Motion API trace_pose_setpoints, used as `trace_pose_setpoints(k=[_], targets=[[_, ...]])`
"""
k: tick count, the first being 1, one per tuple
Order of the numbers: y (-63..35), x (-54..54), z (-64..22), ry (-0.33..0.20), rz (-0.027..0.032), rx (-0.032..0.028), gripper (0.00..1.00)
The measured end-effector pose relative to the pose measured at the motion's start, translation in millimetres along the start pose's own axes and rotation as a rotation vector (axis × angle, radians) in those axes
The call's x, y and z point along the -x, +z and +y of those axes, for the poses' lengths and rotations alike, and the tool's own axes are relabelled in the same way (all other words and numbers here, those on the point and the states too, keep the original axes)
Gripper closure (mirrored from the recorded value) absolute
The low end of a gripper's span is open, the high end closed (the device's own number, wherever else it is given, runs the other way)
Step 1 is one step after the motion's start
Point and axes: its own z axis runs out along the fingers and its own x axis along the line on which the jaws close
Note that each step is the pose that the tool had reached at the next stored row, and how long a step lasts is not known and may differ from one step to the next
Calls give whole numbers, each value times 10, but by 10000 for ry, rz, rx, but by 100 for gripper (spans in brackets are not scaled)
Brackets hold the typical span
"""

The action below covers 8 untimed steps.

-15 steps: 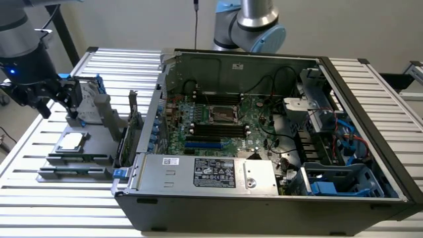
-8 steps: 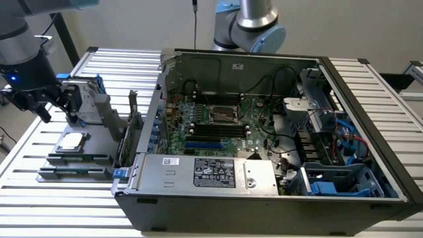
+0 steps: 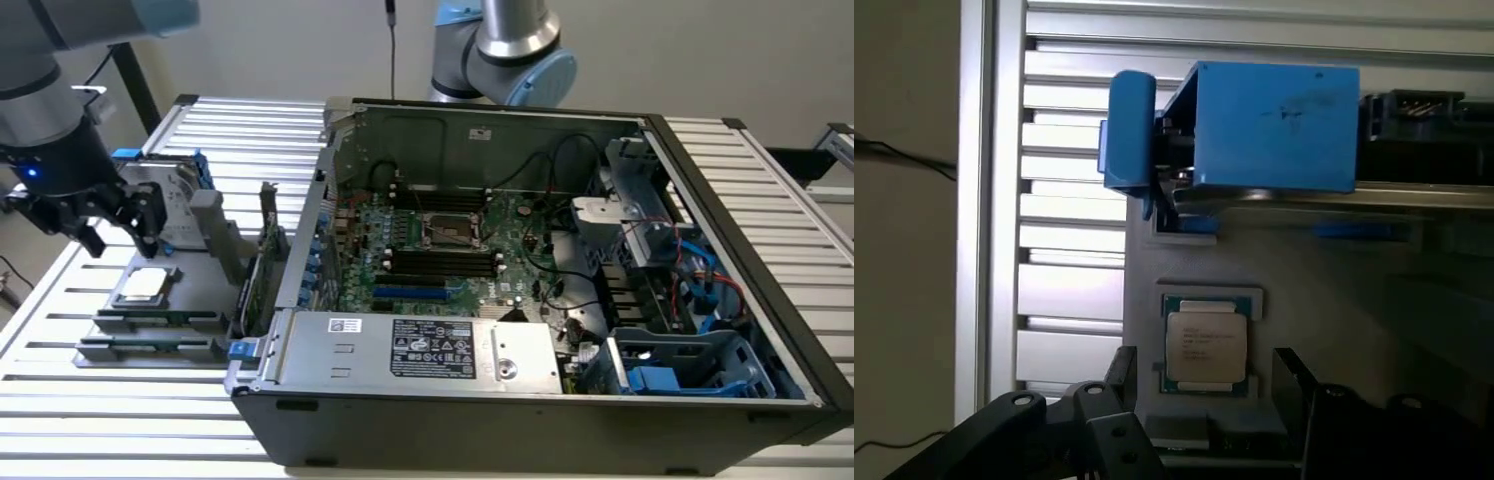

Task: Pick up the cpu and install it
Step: 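Pick up the cpu and move it towards the insertion slot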

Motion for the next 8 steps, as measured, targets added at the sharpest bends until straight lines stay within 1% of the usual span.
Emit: trace_pose_setpoints(k=[8], targets=[[130, 0, -32, -164, -38, -3, 35]])
